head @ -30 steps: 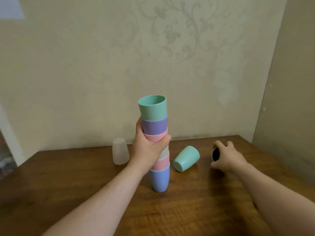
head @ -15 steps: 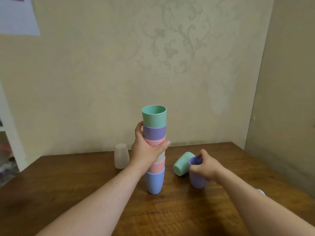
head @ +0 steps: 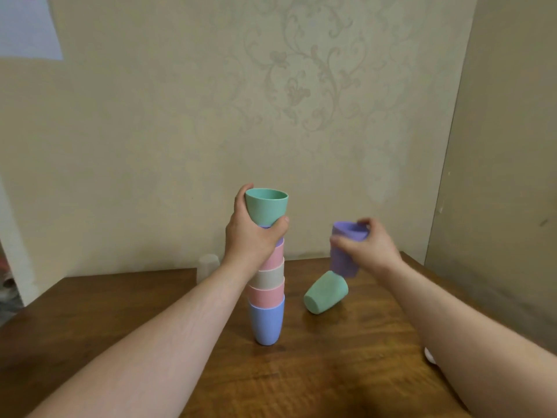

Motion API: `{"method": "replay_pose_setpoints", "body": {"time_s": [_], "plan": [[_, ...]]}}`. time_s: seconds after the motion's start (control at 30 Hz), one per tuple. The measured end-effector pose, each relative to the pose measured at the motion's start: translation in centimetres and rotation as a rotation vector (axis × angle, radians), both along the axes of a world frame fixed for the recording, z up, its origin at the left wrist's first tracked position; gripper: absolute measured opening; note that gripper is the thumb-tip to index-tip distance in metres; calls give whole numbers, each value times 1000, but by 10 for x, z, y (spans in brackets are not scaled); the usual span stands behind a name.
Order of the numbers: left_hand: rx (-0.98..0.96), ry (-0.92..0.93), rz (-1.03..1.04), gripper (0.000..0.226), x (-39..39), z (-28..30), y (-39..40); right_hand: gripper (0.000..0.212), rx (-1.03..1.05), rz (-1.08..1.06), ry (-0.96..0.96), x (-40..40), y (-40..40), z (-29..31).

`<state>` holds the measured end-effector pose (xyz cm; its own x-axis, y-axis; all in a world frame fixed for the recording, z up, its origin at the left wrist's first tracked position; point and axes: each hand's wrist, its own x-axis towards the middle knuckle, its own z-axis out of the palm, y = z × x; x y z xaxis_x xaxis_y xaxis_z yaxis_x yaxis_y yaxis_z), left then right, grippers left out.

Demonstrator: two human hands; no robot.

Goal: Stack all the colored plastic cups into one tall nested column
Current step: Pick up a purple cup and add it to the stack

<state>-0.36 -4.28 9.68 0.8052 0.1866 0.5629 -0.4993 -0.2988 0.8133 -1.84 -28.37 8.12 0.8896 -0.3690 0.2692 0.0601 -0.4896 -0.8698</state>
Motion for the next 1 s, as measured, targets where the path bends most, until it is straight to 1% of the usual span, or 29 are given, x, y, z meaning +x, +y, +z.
{"method": "replay_pose_setpoints", "body": {"time_s": [0.07, 0.17, 0.23, 0.3, 0.37, 0.47, 0.57, 0.63, 0.7, 0.73, 0.77, 0.83, 0.87, 0.97, 1.0], "plan": [[4, -3, -13, 91, 0, -3, 0, 82, 165, 51, -191, 1, 16, 39], [-8, -15, -17, 87, 2, -7, 0, 91, 420, 196, -394, 0, 49, 95], [-16, -8, -19, 86, 3, -6, -1, 90, 455, 288, -465, 0, 72, 123], [-26, 0, -28, 84, 2, -4, -2, 84, 387, 384, -472, -2, 95, 137], [-22, 0, -32, 79, 1, -3, -2, 81, 254, 437, -391, -3, 113, 135], [-41, 6, -26, 77, -1, -2, -2, 85, 106, 492, -225, 4, 124, 111], [-58, 11, -25, 74, -3, -1, -3, 89, 129, 534, -191, 13, 123, 89], [-68, 10, -39, 74, -2, -3, -4, 99, 123, 556, -172, 16, 115, 84], [-81, 4, -58, 82, -2, -7, -3, 114, 108, 604, -116, 14, 102, 81], [-78, -1, -68, 87, -1, -11, -2, 113, 99, 598, -88, 12, 94, 77], [-67, -9, -81, 91, -1, -16, -1, 104, 97, 571, -64, 12, 85, 71], [-55, -24, -107, 95, -1, -24, 1, 82, 95, 450, 20, 18, 60, 45], [-63, -27, -115, 95, -1, -28, 1, 80, 31, 343, 91, 25, 45, 25], [-90, -36, -127, 91, 0, -32, 1, 99, -215, -30, 437, 47, 10, -50], [-95, -36, -131, 89, 0, -33, 1, 104, -198, -121, 520, 49, 4, -74]]}}
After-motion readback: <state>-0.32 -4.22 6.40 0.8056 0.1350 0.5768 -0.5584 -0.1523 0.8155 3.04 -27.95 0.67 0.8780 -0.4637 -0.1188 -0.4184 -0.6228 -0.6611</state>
